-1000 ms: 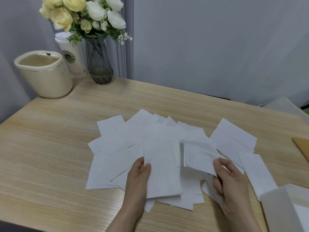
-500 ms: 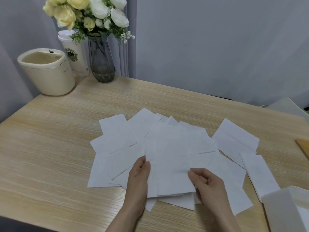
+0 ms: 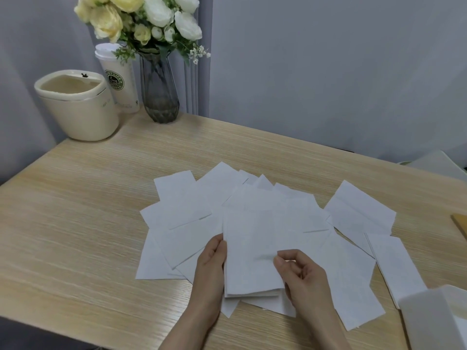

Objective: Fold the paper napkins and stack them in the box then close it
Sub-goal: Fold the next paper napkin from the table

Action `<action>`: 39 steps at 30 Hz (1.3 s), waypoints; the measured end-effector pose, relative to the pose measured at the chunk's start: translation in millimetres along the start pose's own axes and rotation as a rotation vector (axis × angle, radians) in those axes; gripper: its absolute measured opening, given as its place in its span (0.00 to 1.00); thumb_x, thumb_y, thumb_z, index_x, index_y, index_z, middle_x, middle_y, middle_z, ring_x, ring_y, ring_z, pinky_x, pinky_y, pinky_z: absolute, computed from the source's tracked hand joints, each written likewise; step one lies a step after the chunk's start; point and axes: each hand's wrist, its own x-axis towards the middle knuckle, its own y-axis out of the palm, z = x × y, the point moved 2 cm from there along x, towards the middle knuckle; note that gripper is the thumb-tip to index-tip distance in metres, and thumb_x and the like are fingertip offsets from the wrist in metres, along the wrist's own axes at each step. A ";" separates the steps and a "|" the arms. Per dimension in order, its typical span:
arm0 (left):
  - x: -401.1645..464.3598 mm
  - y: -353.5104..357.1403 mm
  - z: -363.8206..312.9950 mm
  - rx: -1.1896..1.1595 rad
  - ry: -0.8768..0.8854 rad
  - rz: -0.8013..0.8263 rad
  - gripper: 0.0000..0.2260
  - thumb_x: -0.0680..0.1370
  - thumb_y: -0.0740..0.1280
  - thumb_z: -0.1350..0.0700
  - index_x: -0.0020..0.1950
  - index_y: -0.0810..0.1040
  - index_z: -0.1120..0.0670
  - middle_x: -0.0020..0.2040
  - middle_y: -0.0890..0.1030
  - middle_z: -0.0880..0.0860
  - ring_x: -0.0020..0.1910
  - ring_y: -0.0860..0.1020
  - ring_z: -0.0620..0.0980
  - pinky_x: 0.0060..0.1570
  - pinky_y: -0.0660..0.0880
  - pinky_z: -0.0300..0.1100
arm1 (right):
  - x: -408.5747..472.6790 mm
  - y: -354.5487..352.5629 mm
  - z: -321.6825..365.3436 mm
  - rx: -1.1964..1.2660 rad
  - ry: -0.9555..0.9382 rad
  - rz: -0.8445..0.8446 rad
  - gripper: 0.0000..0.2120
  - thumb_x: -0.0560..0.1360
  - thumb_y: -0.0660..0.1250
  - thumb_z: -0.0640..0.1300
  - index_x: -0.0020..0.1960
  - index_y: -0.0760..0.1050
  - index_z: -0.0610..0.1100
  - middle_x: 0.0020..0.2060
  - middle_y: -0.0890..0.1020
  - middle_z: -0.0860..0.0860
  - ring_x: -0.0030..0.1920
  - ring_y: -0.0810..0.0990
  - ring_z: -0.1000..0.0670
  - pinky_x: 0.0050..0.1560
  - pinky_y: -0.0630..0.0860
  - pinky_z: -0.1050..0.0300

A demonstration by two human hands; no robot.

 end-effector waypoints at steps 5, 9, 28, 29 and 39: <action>-0.9 0.6 -2.4 -0.003 0.000 0.018 0.12 0.82 0.62 0.53 0.46 0.84 0.44 0.50 0.86 0.50 0.48 0.84 0.47 0.48 0.76 0.45 | 2.1 0.3 -2.3 -0.025 -0.026 -0.008 0.05 0.75 0.69 0.40 0.40 0.79 0.45 0.26 0.62 0.46 0.25 0.60 0.54 0.30 0.59 0.62; -1.2 0.6 -3.5 -0.022 -0.008 0.033 0.10 0.81 0.63 0.52 0.46 0.84 0.45 0.49 0.86 0.51 0.47 0.84 0.47 0.46 0.77 0.44 | 2.8 1.6 -4.4 -0.038 -0.036 -0.017 0.05 0.75 0.69 0.40 0.40 0.79 0.46 0.26 0.62 0.45 0.26 0.59 0.53 0.31 0.58 0.60; -2.6 1.6 -2.8 -0.035 0.013 -0.024 0.09 0.81 0.64 0.53 0.47 0.84 0.46 0.50 0.86 0.50 0.47 0.83 0.47 0.48 0.76 0.46 | -5.5 3.7 -0.6 -0.035 0.038 -0.021 0.04 0.75 0.69 0.40 0.41 0.80 0.45 0.25 0.63 0.48 0.25 0.62 0.54 0.31 0.63 0.63; -2.7 1.8 -2.9 -0.030 0.016 -0.027 0.09 0.80 0.64 0.53 0.47 0.84 0.46 0.49 0.86 0.50 0.47 0.83 0.46 0.48 0.76 0.46 | -5.9 3.9 -0.5 -0.038 0.047 -0.021 0.04 0.74 0.69 0.41 0.41 0.79 0.45 0.25 0.64 0.48 0.25 0.62 0.54 0.33 0.64 0.62; -5.4 3.5 -5.7 -0.026 0.027 -0.036 0.10 0.81 0.63 0.54 0.47 0.84 0.45 0.49 0.86 0.50 0.47 0.84 0.47 0.47 0.77 0.45 | -9.1 7.6 2.1 -0.039 0.058 -0.055 0.09 0.72 0.72 0.46 0.51 0.77 0.54 0.35 0.82 0.57 0.34 0.78 0.56 0.42 0.71 0.63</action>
